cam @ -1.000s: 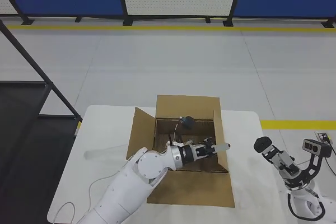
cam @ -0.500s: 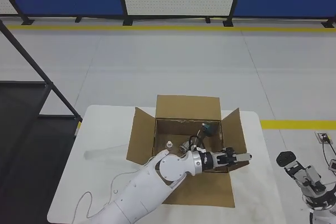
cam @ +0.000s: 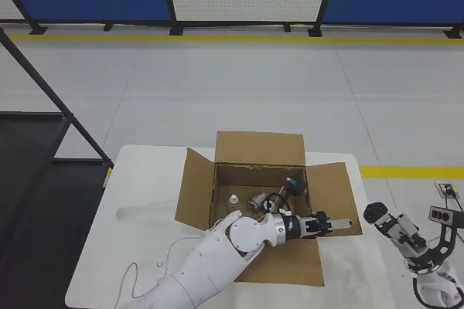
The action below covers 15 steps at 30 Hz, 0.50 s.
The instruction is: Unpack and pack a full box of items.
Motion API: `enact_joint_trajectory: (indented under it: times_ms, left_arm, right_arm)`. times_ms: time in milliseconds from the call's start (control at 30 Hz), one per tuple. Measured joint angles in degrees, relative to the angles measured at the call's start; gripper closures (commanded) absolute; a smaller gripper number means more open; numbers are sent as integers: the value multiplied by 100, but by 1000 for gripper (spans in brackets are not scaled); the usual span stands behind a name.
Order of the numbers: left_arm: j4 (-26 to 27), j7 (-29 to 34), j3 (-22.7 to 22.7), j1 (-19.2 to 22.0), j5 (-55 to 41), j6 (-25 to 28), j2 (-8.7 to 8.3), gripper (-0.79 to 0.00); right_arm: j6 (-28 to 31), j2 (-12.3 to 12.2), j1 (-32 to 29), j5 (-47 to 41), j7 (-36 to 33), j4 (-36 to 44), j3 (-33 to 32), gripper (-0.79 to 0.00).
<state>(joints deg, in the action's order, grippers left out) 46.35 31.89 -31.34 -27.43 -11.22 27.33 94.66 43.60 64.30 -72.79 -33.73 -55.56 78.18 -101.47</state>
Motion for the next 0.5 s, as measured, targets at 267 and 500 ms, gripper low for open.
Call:
enact_joint_trajectory:
  times_ms: [267, 500]
  left_arm:
    - [-129, 103, -102, -26, 36, 131, 91, -785]
    - [-26, 140, -299, -27, 205, 323, 77, -785]
  right_arm:
    - [-261, -17, 355, 461, 60, -302, 319, -785]
    - [-349, -57, 450, 781, 138, -453, 367, -785]
